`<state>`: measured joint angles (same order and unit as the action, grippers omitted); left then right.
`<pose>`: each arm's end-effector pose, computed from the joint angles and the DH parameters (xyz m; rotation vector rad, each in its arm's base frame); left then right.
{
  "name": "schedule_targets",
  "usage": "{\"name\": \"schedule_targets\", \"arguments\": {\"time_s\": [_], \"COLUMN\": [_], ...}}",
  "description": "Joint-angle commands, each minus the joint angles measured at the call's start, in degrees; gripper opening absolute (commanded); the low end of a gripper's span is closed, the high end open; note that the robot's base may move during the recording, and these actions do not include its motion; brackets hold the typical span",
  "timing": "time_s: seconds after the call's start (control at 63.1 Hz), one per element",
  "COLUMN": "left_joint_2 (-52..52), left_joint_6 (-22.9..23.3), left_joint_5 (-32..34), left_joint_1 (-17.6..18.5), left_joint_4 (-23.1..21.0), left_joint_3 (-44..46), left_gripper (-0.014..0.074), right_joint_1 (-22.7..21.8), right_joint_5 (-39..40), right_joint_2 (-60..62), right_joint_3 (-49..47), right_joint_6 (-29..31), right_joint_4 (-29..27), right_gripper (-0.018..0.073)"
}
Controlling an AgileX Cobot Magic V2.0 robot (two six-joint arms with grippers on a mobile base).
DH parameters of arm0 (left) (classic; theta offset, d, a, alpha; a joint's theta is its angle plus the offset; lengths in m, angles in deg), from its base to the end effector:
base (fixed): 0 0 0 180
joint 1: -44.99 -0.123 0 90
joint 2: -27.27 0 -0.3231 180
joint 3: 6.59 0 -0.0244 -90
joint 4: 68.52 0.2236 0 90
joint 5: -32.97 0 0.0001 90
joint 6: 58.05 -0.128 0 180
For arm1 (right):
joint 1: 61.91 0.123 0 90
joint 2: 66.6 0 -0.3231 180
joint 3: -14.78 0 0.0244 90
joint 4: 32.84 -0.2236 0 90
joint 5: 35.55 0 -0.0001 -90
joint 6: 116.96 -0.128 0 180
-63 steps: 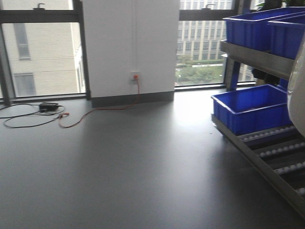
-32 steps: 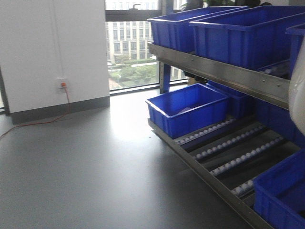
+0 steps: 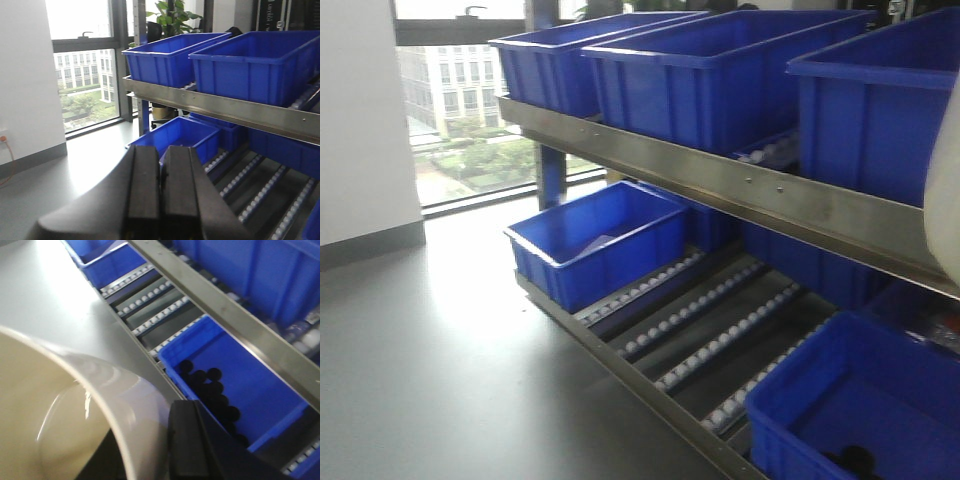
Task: Move white bin to right shelf second layer
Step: 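Approach the roller shelf with the bin held in the right gripper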
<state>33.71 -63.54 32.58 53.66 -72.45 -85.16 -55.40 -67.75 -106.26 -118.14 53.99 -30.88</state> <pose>0.0268 -0.0042 0.2132 0.1333 1.4853 -0.1006 0.0848 0.0073 0.3043 0.0272 2.0779 0.1296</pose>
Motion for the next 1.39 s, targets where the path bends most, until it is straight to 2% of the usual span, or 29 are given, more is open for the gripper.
{"name": "schedule_targets", "arguments": {"time_s": [0.0, 1.378], "left_joint_2": [-0.76, -0.76], "left_joint_6": [0.43, 0.43], "left_joint_5": [4.91, 4.91], "left_joint_1": [0.13, 0.13], "left_joint_4": [-0.29, -0.29], "left_joint_3": [-1.90, -1.90], "left_gripper": [0.0085, 0.0085], "right_joint_1": [-0.29, -0.29], "right_joint_5": [5.24, 5.30], "right_joint_2": [-0.24, -0.24], "right_joint_3": [-1.97, -1.97], "right_joint_6": [-0.01, -0.01], "right_joint_4": [0.01, 0.01], "right_gripper": [0.0055, 0.0055]}}
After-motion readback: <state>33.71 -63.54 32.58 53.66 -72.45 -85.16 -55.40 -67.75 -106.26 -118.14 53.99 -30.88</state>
